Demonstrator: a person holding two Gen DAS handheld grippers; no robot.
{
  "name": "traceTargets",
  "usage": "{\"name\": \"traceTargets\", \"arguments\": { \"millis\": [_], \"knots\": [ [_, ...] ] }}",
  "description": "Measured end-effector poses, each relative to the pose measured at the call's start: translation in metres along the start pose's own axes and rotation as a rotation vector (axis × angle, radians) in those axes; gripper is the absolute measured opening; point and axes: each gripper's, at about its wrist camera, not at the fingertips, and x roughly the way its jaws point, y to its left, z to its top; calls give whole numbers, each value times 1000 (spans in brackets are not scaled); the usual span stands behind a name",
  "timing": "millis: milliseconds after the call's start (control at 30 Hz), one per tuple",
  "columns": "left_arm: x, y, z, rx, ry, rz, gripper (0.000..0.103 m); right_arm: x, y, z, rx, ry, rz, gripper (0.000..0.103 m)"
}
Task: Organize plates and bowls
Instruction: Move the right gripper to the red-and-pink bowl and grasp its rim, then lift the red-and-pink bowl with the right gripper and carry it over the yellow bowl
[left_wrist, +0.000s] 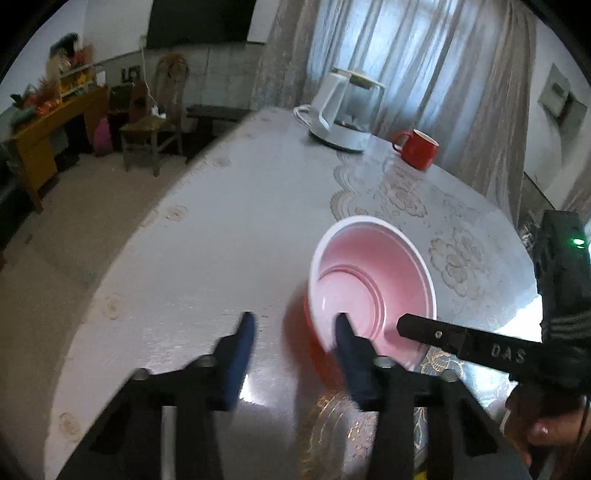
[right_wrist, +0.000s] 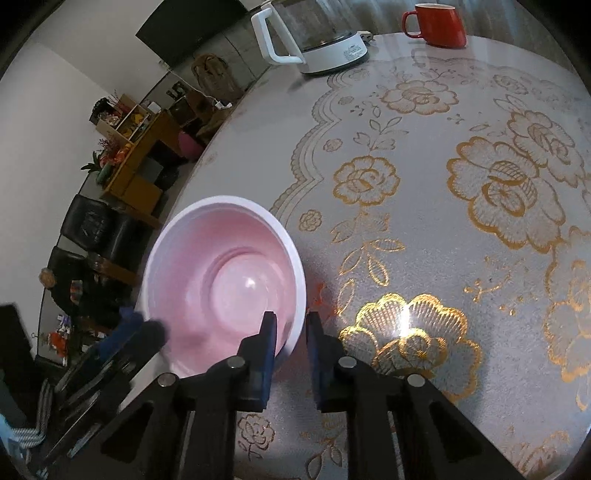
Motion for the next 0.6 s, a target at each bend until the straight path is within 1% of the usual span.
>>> {"name": "traceTargets", "arguments": {
  "millis": [67,133,167,233,267,400,600],
  "knots": [
    [5,-5,0,26,13,10,24,-1,2,-1,-4,-3,-4,15],
    [7,-11,-3,63,20,10,14,-2,4,-1,-9,-8,-7,15],
    [9,-13,-3,74,26,13,13,-2,6,-2,-11,-11,-10,15],
    [8,-14,-4,81,25,10,12,-3,10,-3,-19,-16,-26,11],
    [8,-13,-5,79,22,12,10,-4,11,-3,-23,-20,-34,11],
    [4,-11,-7,77,8,0,9,-5,11,-5,-4,-31,-23,8],
    [-21,-16,-13,75,-43,-24,9,-16,12,-12,-1,-55,-11,8]
  ]
}}
